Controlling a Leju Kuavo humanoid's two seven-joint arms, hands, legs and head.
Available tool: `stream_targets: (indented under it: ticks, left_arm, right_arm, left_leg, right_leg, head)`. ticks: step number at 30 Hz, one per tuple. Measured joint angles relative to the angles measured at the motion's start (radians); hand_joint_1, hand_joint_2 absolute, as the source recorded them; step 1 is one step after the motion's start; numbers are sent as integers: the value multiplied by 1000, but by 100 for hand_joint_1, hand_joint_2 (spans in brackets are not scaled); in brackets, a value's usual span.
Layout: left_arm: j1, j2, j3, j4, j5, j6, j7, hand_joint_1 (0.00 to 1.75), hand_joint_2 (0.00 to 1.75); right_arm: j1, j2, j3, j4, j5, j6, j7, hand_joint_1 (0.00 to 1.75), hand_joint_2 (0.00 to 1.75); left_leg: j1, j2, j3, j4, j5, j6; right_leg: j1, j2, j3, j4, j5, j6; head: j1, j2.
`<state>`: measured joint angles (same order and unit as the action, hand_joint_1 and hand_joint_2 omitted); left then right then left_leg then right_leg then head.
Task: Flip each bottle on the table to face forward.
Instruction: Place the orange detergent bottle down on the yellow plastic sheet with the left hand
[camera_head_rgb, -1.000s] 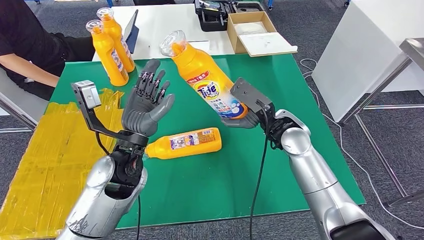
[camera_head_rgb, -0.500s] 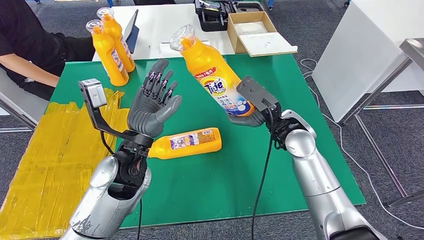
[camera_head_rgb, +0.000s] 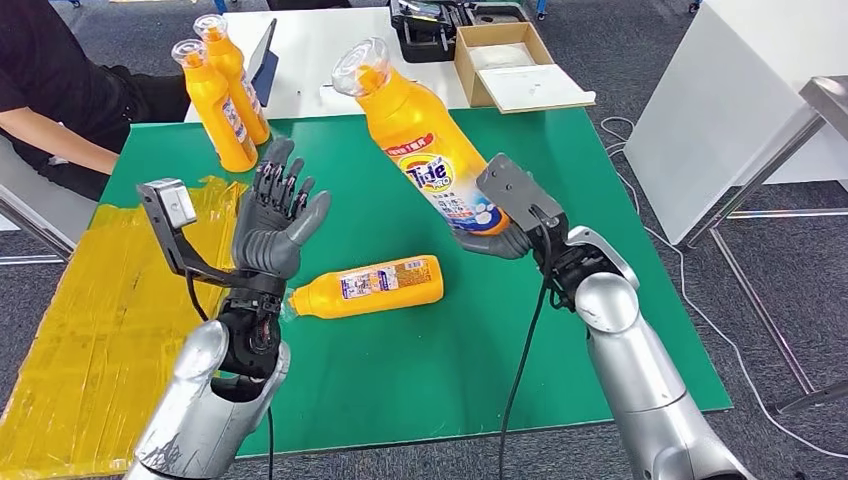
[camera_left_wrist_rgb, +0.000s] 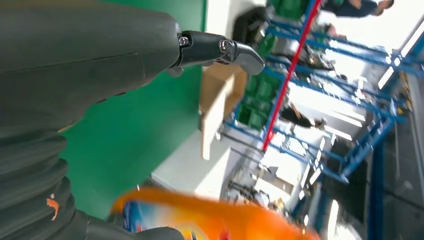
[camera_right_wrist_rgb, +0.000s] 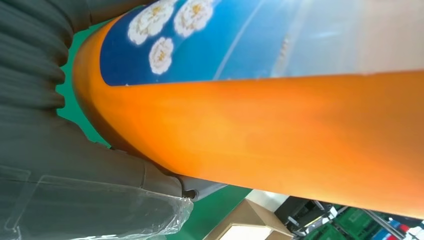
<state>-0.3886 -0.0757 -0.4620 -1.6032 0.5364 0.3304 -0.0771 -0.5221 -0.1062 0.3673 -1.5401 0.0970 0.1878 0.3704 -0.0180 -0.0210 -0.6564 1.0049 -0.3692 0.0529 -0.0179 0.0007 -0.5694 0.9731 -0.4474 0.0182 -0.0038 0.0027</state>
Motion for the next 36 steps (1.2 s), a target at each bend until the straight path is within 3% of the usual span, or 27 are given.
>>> stream_targets:
  ticks: [17,23,36]
  left_arm:
    - [31,3,-28,47,-44,35,-27,0,175]
    - [56,4,-45,-10,-22,34,-28,0,175]
    - [51,7,-88,-107,27,-8,1,0,175]
  right_arm:
    - [41,-28,37,-79,-58,-16,-7,175,175]
    - [41,-46,23,-66,-34,-81,-6,175,175]
    - [34,-56,5,42,-58,-70,-52,175,175]
  left_leg:
    - [0,0,-1,0,0,0]
    - [0,0,-1,0,0,0]
    - [0,0,-1,0,0,0]
  right_leg:
    - [0,0,0,0,0,0]
    - [0,0,-1,0,0,0]
    - [0,0,-1,0,0,0]
  head:
    - [0,0]
    - [0,0]
    - [0,0]
